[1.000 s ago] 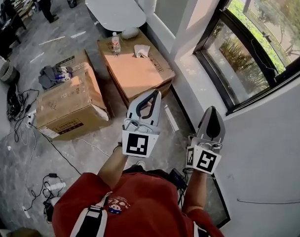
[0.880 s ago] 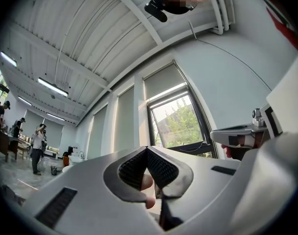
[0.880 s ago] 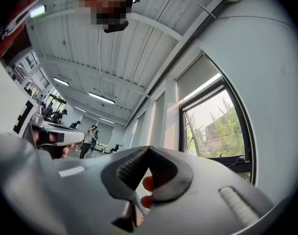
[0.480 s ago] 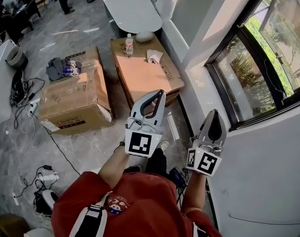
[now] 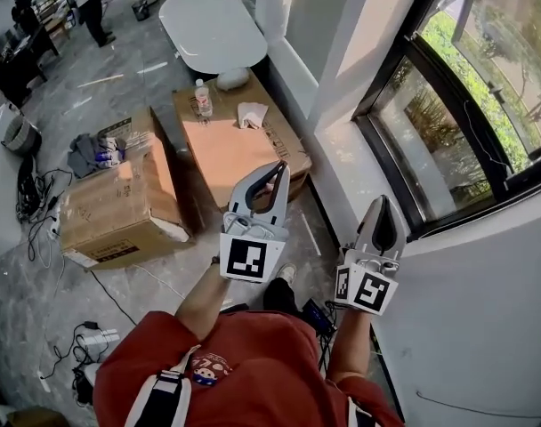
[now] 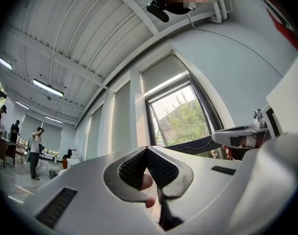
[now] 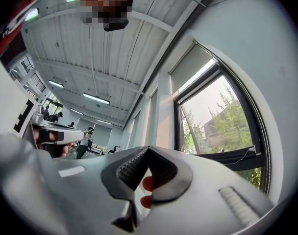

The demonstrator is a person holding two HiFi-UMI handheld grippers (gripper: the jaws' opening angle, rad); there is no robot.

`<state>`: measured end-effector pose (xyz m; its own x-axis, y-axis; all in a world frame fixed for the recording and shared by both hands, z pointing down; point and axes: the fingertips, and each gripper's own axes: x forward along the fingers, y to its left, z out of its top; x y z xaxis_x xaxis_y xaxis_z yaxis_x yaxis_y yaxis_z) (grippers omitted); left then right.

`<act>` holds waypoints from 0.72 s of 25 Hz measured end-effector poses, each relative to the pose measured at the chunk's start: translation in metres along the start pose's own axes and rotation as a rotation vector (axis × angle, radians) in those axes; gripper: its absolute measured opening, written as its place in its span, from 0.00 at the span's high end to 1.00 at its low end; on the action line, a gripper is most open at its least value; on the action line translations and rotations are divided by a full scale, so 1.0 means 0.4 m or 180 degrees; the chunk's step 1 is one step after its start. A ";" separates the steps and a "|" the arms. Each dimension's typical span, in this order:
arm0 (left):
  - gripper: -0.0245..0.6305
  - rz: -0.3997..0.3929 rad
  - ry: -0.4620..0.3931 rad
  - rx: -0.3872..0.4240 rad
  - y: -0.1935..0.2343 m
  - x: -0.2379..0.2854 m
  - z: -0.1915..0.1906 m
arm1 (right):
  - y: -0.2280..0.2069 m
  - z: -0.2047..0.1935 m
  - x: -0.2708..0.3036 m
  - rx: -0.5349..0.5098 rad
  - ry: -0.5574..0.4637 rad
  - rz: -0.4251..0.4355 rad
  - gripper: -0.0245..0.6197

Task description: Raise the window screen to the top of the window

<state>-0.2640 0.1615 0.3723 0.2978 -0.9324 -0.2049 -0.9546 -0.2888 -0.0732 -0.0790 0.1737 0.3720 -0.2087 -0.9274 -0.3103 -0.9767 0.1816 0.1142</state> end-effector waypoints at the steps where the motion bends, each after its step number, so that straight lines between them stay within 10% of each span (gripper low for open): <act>1: 0.95 -0.0024 0.0000 0.0017 -0.015 0.035 -0.001 | -0.031 -0.008 0.020 0.0005 0.0004 -0.0029 0.95; 18: 0.95 -0.0582 0.0026 0.0206 -0.277 0.480 -0.060 | -0.432 -0.124 0.220 0.0015 0.0017 -0.0472 0.95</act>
<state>-0.1011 0.0092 0.3645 0.4660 -0.8674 -0.1745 -0.8819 -0.4393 -0.1711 0.0740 0.0444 0.3718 -0.0618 -0.9459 -0.3185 -0.9970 0.0439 0.0631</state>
